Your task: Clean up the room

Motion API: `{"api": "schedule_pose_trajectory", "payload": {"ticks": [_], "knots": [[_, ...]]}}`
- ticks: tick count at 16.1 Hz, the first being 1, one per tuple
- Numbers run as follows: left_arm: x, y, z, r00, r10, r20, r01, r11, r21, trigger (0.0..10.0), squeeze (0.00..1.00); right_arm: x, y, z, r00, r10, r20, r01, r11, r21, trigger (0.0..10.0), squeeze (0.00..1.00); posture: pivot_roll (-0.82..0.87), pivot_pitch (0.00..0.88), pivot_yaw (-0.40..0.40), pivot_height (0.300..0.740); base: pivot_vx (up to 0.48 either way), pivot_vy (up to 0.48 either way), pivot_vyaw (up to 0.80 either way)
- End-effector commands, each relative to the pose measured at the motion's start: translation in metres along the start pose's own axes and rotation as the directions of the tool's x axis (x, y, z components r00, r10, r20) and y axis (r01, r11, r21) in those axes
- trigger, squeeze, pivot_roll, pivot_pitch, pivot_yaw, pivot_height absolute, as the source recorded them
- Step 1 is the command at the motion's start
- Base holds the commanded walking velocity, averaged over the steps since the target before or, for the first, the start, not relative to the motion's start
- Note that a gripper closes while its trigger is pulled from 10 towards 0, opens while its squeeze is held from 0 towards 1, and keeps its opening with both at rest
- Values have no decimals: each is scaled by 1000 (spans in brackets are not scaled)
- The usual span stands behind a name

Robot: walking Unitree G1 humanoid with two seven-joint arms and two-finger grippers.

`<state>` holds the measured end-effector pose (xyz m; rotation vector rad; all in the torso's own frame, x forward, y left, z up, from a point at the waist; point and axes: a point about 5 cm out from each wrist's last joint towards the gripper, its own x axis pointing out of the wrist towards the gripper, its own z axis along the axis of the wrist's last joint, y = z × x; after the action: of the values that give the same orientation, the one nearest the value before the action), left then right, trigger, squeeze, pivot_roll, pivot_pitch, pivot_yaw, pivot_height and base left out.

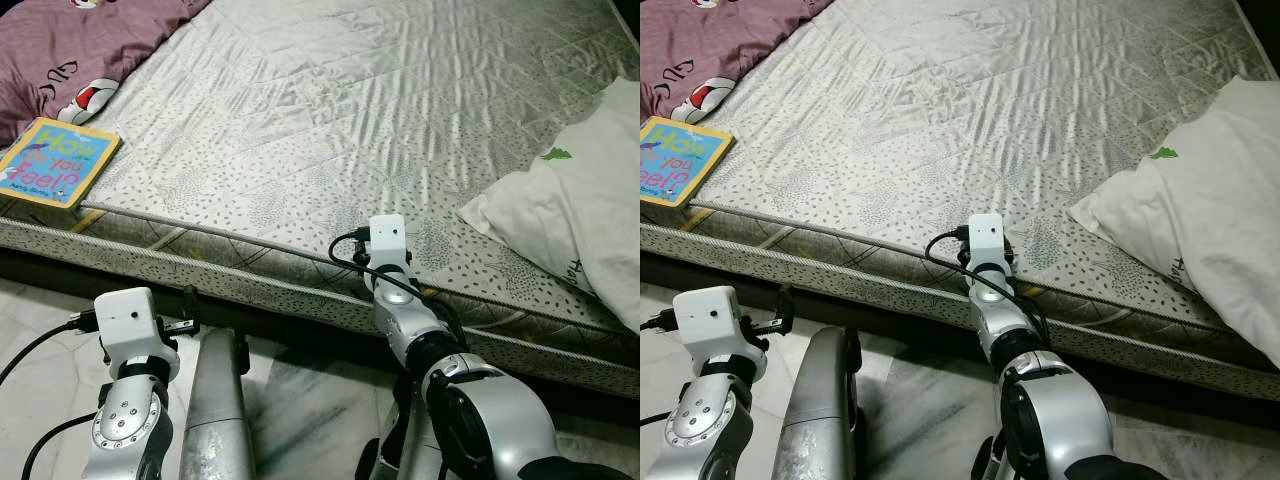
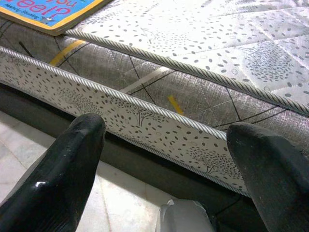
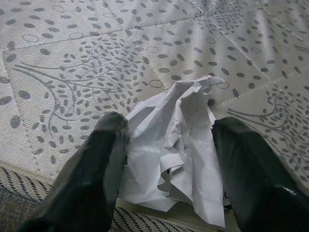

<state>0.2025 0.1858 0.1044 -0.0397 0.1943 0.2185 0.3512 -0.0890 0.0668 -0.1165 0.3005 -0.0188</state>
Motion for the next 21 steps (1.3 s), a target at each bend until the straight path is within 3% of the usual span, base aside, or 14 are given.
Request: {"api": "schedule_pose_trajectory", "payload": {"ticks": [1,16,21], "knots": [[1,0,-3,1000,0,-13,0,1000,5,10000,0,-2,-1,-9,999,-1,-41,1,1000,2,0,0,299,134,-88,531,0,0,0],[15,-4,0,1000,-2,12,2,1000,-4,10000,0,3,-5,0,999,-4,-35,6,999,41,0,0,286,92,-95,531,0,0,0],[35,-8,8,998,3,62,-2,1000,-18,10000,0,6,-12,8,1000,15,-2,-15,1000,25,0,0,264,21,-97,531,0,0,0]]}}
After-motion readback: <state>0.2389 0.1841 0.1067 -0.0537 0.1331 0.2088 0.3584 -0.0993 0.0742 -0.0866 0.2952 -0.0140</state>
